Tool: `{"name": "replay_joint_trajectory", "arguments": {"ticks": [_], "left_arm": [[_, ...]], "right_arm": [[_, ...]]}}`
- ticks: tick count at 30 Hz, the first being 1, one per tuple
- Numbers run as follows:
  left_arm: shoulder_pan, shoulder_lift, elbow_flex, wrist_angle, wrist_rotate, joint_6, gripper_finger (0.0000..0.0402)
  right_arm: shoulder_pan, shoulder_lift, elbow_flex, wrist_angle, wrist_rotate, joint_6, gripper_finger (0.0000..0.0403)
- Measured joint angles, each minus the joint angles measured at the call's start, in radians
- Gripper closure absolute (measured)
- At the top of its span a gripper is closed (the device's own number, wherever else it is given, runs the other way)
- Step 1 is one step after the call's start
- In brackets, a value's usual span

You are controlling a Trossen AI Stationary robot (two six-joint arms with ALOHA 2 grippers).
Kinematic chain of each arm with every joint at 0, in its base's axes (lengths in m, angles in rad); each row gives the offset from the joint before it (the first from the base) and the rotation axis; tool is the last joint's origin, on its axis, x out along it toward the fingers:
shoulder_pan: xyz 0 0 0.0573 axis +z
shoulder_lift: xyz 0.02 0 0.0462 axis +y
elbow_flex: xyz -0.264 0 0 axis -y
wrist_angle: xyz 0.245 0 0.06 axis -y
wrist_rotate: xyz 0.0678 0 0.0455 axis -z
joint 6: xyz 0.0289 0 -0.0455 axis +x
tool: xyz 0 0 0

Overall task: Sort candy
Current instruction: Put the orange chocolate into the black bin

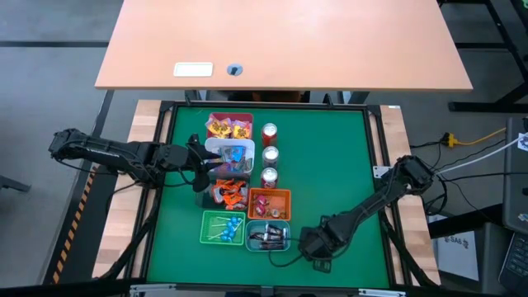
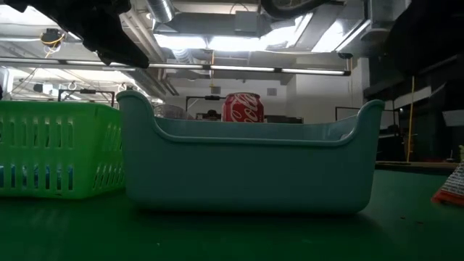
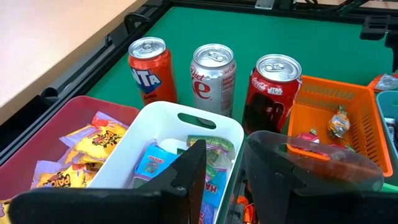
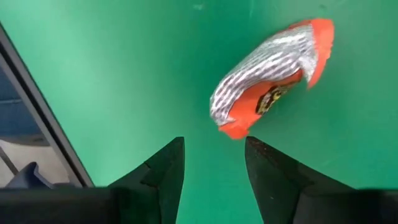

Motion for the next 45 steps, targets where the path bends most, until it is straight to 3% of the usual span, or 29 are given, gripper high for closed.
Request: {"name": "replay_joint_trajectory", "arguments": {"ticks": [13, 24, 36, 40, 45], "left_arm": [[0.0, 0.0, 0.0, 0.0, 0.0, 0.0, 0.0301], [0.0, 0.0, 0.0, 0.0, 0.0, 0.0, 0.0301], [0.0, 0.0, 0.0, 0.001, 0.0, 0.0, 0.0301], [-0.001, 0.0, 0.0, 0.005, 0.0, 0.0, 0.0301], [-0.001, 0.0, 0.0, 0.023, 0.001, 0.0, 0.0301]], "right_arm": [[-0.001, 0.0, 0.0, 0.002, 0.026, 0.104, 0.0235], [-0.001, 0.0, 0.0, 0.057, 0.194, 0.104, 0.0235], [-0.001, 0.066, 0.003, 0.055, 0.176, 0.128, 0.0236], [-0.001, 0.07, 0.004, 0.05, 0.175, 0.132, 0.0261], [-0.001, 0.065, 0.002, 0.04, 0.18, 0.13, 0.0325]]}}
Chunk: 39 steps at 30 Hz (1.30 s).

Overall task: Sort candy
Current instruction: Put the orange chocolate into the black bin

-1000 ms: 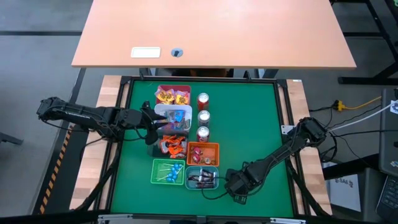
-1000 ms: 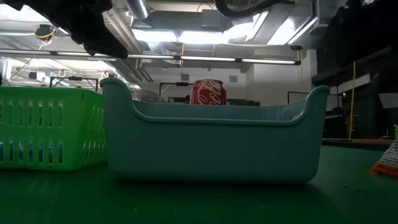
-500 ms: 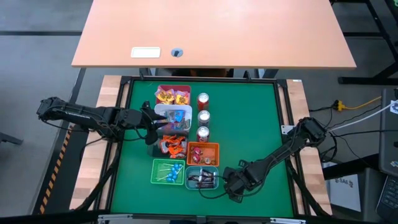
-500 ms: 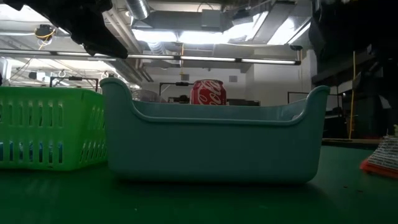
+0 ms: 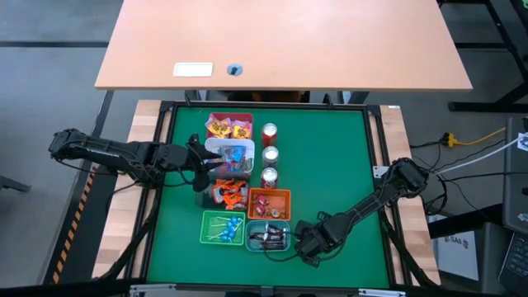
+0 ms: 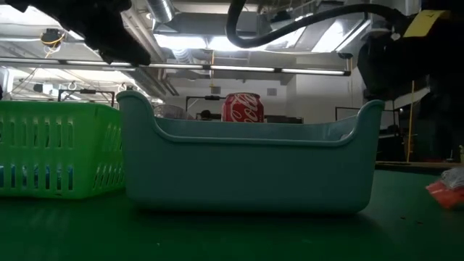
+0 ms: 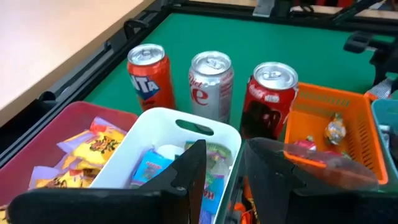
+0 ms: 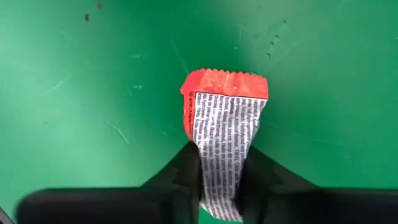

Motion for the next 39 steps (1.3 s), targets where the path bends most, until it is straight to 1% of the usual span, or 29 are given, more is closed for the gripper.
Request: {"name": "replay_joint_trajectory", "arguments": {"ticks": [3, 6, 8, 13, 16, 18, 22, 24, 26, 30, 34, 39], "left_arm": [[0.0, 0.0, 0.0, 0.018, 0.016, 0.007, 0.0301], [0.0, 0.0, 0.0, 0.049, 0.059, 0.03, 0.0301], [0.0, 0.0, 0.0, 0.079, 0.094, 0.048, 0.0301], [0.0, 0.003, 0.0, 0.144, 0.238, 0.135, 0.0301], [-0.001, 0.011, 0.0, 0.176, 0.316, 0.167, 0.0301], [-0.002, 0.023, 0.0, 0.199, 0.34, 0.177, 0.0301], [-0.015, 0.062, 0.0, 0.241, 0.36, 0.192, 0.0301], [-0.024, 0.088, 0.0, 0.258, 0.36, 0.192, 0.0301], [-0.029, 0.109, 0.0, 0.263, 0.36, 0.192, 0.0301], [-0.028, 0.13, 0.0, 0.266, 0.359, 0.192, 0.0301], [-0.028, 0.128, 0.0, 0.266, 0.359, 0.191, 0.0301], [-0.028, 0.089, 0.0, 0.262, 0.341, 0.19, 0.0301]], "right_arm": [[-0.001, 0.001, 0.017, -0.026, 0.0, -0.005, 0.0362], [-0.016, 0.003, 0.043, -0.053, -0.015, -0.035, 0.0376], [-0.031, -0.006, 0.067, -0.079, -0.016, -0.072, 0.0373], [-0.095, -0.019, 0.172, -0.168, 0.01, -0.204, 0.0335], [-0.134, -0.019, 0.257, -0.23, 0.062, -0.305, 0.0335], [-0.161, -0.022, 0.313, -0.257, 0.113, -0.392, 0.0343], [-0.219, -0.022, 0.402, -0.245, 0.208, -0.593, 0.0363], [-0.251, -0.023, 0.43, -0.208, 0.245, -0.679, 0.0371], [-0.287, -0.023, 0.44, -0.149, 0.252, -0.742, 0.0375], [-0.358, -0.02, 0.441, 0.003, 0.201, -0.862, 0.0375], [-0.417, 0.014, 0.443, 0.143, 0.136, -0.971, 0.0374], [-0.467, 0.071, 0.443, 0.294, 0.097, -1.015, 0.0373]]}}
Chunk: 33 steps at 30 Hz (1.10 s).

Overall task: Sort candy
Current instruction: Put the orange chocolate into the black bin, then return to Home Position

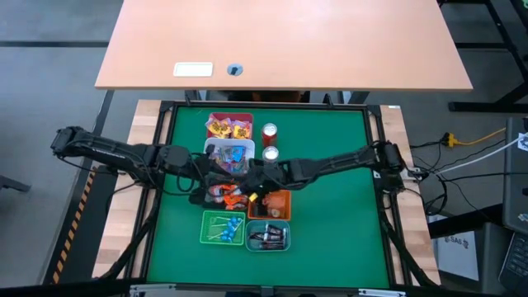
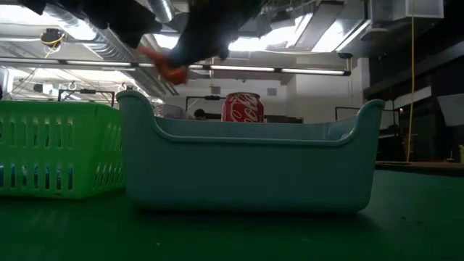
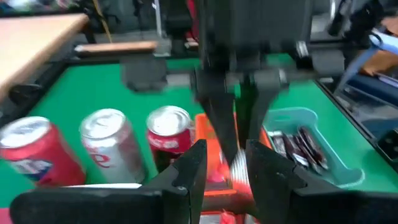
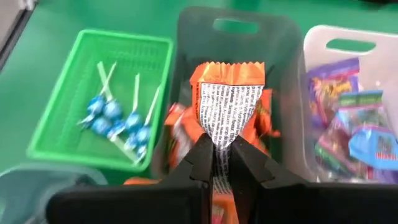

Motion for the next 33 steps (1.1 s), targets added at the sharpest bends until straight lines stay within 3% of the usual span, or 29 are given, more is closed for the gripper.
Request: {"name": "replay_joint_trajectory", "arguments": {"ticks": [7, 18, 27, 33], "left_arm": [[0.0, -0.157, 0.0, -0.074, -0.07, 0.0, 0.0301], [0.0, -0.588, -0.004, -0.461, -0.137, 0.001, 0.0301], [0.0, -0.875, -0.143, -0.458, -0.218, 0.0, 0.0301], [0.0, -0.868, -0.21, -0.369, -0.233, 0.022, 0.0301]], "right_arm": [[-0.036, 0.047, -0.002, 0.143, 0.0, -0.008, 0.0373], [-0.05, 0.047, -0.002, 0.188, -0.018, -0.008, 0.0363], [-0.049, 0.047, -0.002, 0.192, -0.019, -0.008, 0.0264], [-0.049, 0.036, 0.095, 0.036, -0.014, -0.008, 0.0255]]}}
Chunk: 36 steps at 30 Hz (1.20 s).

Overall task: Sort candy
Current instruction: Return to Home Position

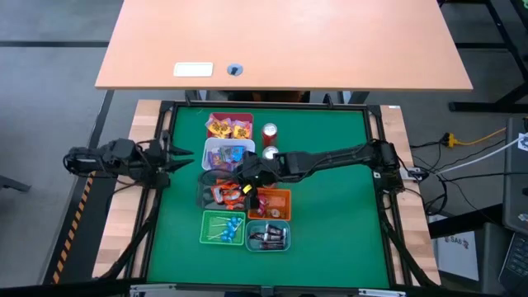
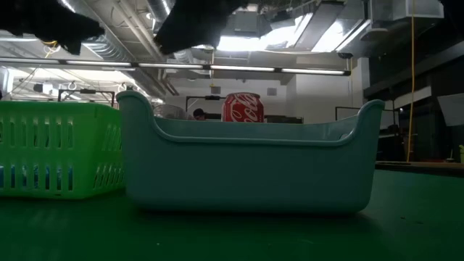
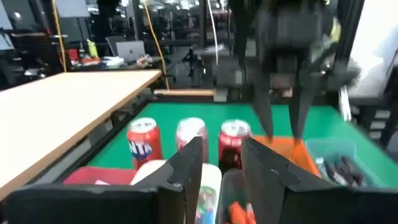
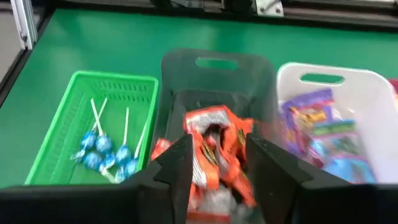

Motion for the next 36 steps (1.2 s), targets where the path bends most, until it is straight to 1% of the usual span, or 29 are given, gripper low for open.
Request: {"name": "replay_joint_trajectory", "arguments": {"ticks": [2, 5, 10, 12, 13, 16, 20, 25, 33, 36], "left_arm": [[0.0, -0.005, -0.051, 0.038, -0.003, 0.023, 0.0301], [0.0, -0.006, -0.102, 0.142, -0.008, 0.044, 0.0301], [0.0, -0.006, -0.195, 0.296, -0.009, 0.058, 0.0301], [0.0, -0.006, -0.222, 0.326, -0.008, 0.058, 0.0301], [0.0, -0.006, -0.233, 0.327, -0.008, 0.059, 0.0301], [0.0, -0.006, -0.255, 0.361, -0.009, 0.059, 0.0301], [0.0, -0.006, -0.3, 0.401, -0.008, 0.058, 0.0301], [0.001, -0.006, -0.351, 0.465, -0.008, 0.058, 0.0301], [0.001, -0.006, -0.354, 0.463, -0.008, 0.057, 0.0301], [0.001, -0.006, -0.354, 0.463, -0.007, 0.053, 0.0301]], "right_arm": [[0.0, 0.0, 0.08, -0.128, 0.01, 0.0, 0.0268], [0.0, -0.002, 0.191, -0.278, 0.015, 0.0, 0.0297], [0.0, -0.003, 0.39, -0.514, 0.017, -0.021, 0.0367], [0.0, -0.005, 0.455, -0.602, 0.017, -0.023, 0.0392], [0.0, -0.005, 0.486, -0.647, 0.017, -0.023, 0.0397], [0.0, -0.004, 0.564, -0.759, 0.017, -0.022, 0.0385], [0.0, -0.059, 0.539, -0.836, 0.025, -0.023, 0.0381], [0.0, -0.129, 0.534, -0.975, 0.095, 0.0, 0.0399], [0.0, -0.23, 0.533, -1.098, 0.105, 0.006, 0.0395], [0.001, -0.266, 0.533, -1.126, 0.13, 0.025, 0.04]]}}
